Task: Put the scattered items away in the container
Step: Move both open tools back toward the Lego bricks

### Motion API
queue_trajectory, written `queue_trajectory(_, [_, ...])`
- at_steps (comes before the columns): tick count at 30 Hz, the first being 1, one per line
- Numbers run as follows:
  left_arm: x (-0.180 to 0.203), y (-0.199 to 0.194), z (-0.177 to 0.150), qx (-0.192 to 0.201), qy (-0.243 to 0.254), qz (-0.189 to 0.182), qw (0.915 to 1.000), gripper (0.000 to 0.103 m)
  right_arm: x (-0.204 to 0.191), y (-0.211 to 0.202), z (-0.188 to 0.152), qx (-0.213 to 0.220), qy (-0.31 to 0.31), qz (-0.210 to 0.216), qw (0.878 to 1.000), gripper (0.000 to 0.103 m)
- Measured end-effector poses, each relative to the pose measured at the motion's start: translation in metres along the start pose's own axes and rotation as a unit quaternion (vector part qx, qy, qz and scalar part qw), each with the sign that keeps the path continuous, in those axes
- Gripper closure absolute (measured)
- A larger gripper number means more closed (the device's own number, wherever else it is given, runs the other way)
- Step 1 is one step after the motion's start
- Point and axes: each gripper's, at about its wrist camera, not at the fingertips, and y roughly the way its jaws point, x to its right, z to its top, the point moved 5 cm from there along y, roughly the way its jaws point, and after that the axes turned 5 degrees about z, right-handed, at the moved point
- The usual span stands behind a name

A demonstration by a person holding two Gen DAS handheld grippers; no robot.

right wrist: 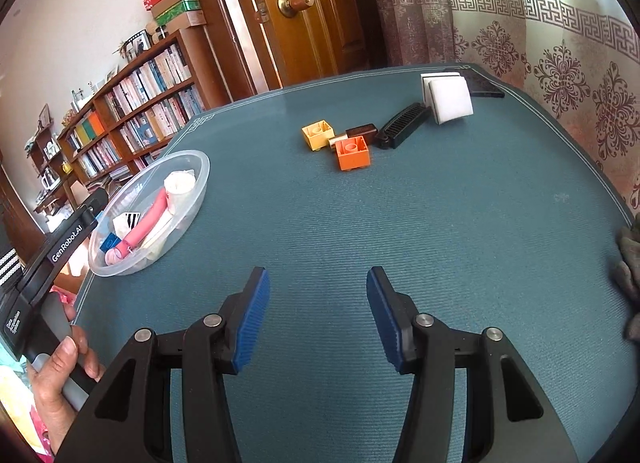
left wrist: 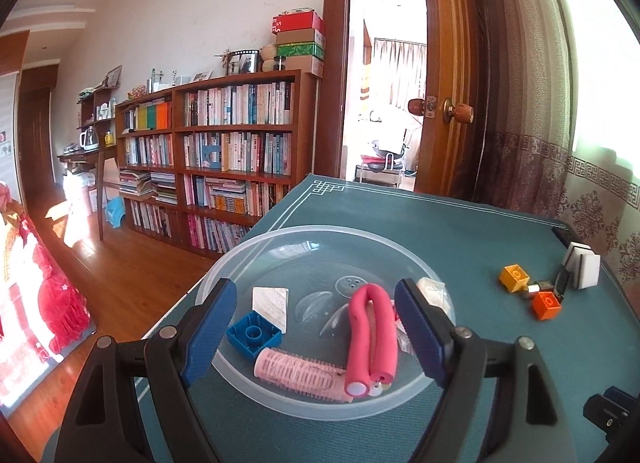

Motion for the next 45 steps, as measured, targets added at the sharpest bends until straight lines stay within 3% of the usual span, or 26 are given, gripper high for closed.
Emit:
queue_trajectory(7, [0.022,-0.031,-0.011,-0.012,0.019,-0.046,0.9987,0.018,0.010,-0.013,-0.013,0.005,0.013,-0.001,1.000,0.048])
queue_trajectory(13, [0.033,-0.052,-0.015,-0.014,0.040,-0.062,0.9972,0.018,0.009,-0.030,-0.009,0.025,0.009,0.003,1.000,0.048])
queue_trajectory(17, [0.037,-0.061,-0.014,-0.014,0.041,-0.067,0.9968,0.001,0.012,-0.040,-0.006,0.038,0.010,0.005,0.999,0.048])
queue_trajectory(26, [0.060,-0.077,-0.013,-0.011,0.086,-0.091,0.9921,0.000,0.021,-0.045,0.009,0.048,0.008,0.002,0.999,0.044])
queue_trajectory(34, [0.082,-0.064,-0.022,-0.046,0.114,-0.118,0.9854,0.000,0.037,-0.035,0.024,0.039,-0.027,-0.016,0.999,0.043])
queue_trajectory(40, [0.101,-0.048,-0.026,-0.099,0.110,-0.139,0.9791,0.000,0.074,-0.028,0.030,0.020,-0.011,-0.029,0.999,0.043])
queue_trajectory(45, [0.127,-0.053,-0.027,-0.106,0.148,-0.162,0.9700,0.000,0.097,-0.024,0.038,0.003,0.002,-0.022,1.000,0.043])
